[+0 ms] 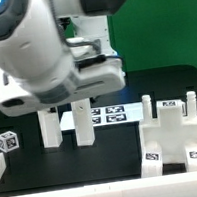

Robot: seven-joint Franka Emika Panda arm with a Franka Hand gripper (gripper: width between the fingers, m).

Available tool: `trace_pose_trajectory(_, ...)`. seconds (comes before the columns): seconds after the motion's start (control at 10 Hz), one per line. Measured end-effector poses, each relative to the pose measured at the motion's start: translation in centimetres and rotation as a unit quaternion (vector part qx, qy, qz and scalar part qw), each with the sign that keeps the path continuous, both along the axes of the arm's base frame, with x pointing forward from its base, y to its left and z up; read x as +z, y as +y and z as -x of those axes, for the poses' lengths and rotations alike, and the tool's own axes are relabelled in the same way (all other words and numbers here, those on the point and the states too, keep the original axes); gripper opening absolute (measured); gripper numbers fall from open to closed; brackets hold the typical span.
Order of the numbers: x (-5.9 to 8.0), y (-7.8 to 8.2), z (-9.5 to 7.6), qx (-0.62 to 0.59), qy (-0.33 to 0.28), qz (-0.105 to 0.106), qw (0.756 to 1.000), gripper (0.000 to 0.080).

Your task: Assemble chair

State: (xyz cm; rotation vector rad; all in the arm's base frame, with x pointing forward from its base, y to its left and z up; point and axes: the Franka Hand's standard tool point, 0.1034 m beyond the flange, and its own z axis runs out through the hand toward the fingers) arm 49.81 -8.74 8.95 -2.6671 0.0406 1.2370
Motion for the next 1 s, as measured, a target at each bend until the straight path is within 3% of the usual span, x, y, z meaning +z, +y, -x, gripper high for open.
trace_pose_trajectory(0.1, 0.2, -0.5, -0.4, 0.003, 0.000, -0.006, 1.000, 0.0649)
trace_pose_trajectory(0.3, 0.4, -1.0, -0.5, -0.031, 0.000, -0.043, 0.999, 0.0649)
trace_pose_trajectory(0.7, -0.2, -2.1, 0.2, -0.122, 0.006, -0.098, 0.988, 0.0649)
trace_pose_trajectory(0.8, -0.1, -2.4, 0.4, -0.158, 0.014, -0.125, 0.979, 0.0649)
trace_pose_trajectory(0.9, 0.1, -3.8, 0.5, -0.195, 0.024, -0.150, 0.969, 0.0649)
trace_pose_trajectory(1.0, 0.1, -5.2, 0.2, -0.209, 0.030, -0.160, 0.964, 0.0649)
